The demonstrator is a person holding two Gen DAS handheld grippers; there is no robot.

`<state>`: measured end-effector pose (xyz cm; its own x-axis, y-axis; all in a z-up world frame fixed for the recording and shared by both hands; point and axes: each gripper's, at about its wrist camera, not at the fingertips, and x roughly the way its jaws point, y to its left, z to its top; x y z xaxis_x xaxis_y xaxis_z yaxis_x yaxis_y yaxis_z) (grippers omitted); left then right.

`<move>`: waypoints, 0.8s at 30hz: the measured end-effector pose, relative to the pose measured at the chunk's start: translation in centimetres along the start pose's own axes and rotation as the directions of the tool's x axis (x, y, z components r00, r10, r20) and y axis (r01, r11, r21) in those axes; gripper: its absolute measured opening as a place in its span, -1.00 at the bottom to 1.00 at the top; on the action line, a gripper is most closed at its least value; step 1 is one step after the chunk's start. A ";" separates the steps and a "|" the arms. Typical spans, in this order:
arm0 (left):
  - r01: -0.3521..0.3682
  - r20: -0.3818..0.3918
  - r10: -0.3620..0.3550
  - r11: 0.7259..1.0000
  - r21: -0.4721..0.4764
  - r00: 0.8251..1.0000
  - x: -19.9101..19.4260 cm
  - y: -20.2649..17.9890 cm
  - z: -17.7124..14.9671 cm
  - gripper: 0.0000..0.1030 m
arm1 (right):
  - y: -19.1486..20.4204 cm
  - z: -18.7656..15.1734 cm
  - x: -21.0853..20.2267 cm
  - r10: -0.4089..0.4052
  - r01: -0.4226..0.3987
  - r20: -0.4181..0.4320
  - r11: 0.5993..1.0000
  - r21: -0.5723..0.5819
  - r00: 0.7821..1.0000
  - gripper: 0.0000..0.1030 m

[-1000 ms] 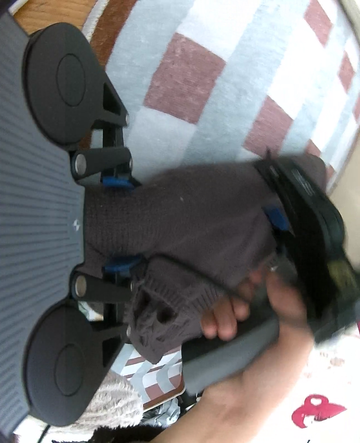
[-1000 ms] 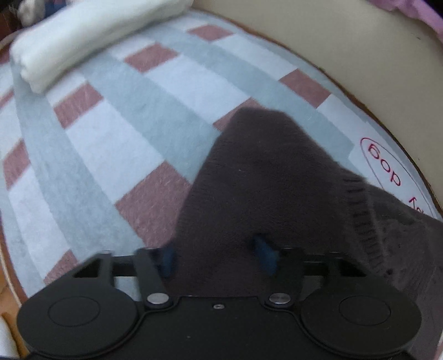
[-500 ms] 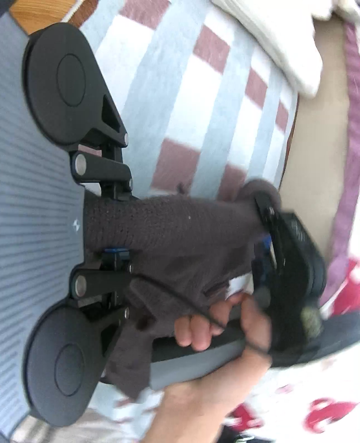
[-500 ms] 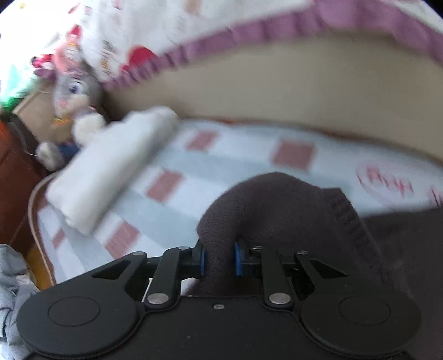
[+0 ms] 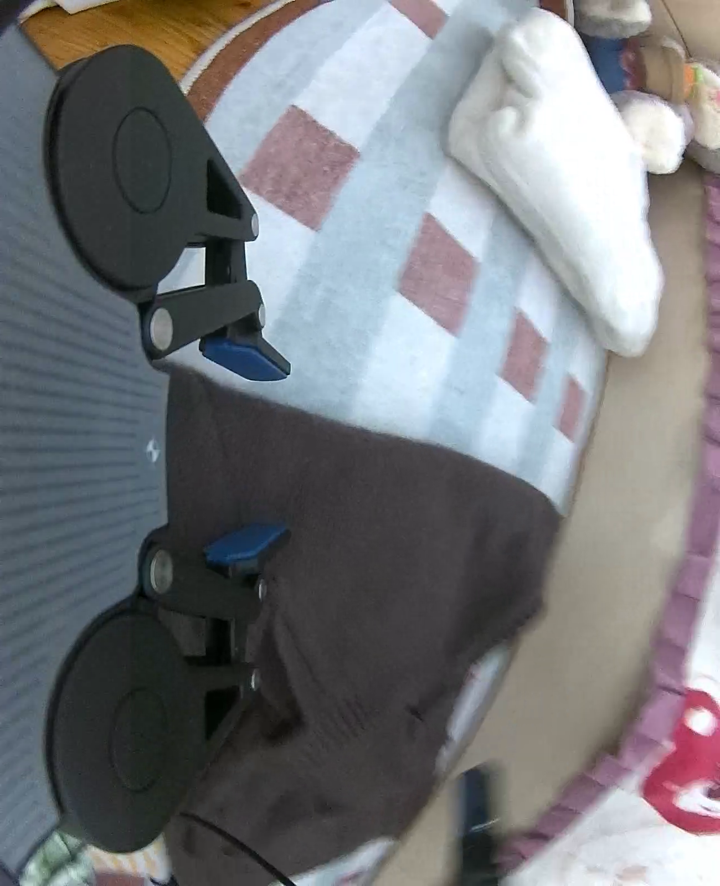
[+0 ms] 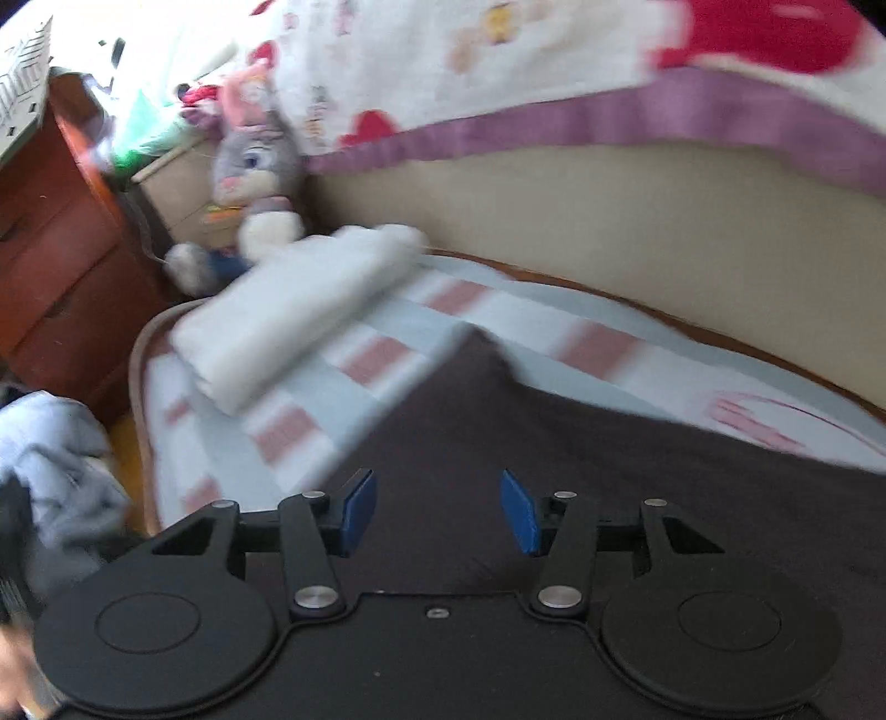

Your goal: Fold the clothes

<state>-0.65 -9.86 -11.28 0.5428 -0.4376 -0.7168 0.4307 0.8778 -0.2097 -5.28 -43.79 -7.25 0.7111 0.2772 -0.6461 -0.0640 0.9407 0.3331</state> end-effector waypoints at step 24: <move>0.054 -0.116 -0.009 0.920 0.388 0.993 7.5 -21.1 -0.9 0.43 | -23.8 -14.8 -13.8 -0.223 0.252 -0.162 0.468 0.847 0.961 0.25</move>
<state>-6.29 -31.50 -12.83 0.4513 -0.4200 -0.7874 0.7050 0.7087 0.0261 -23.97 -67.11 -16.42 0.5843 0.0882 -0.8067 0.7420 0.3446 0.5751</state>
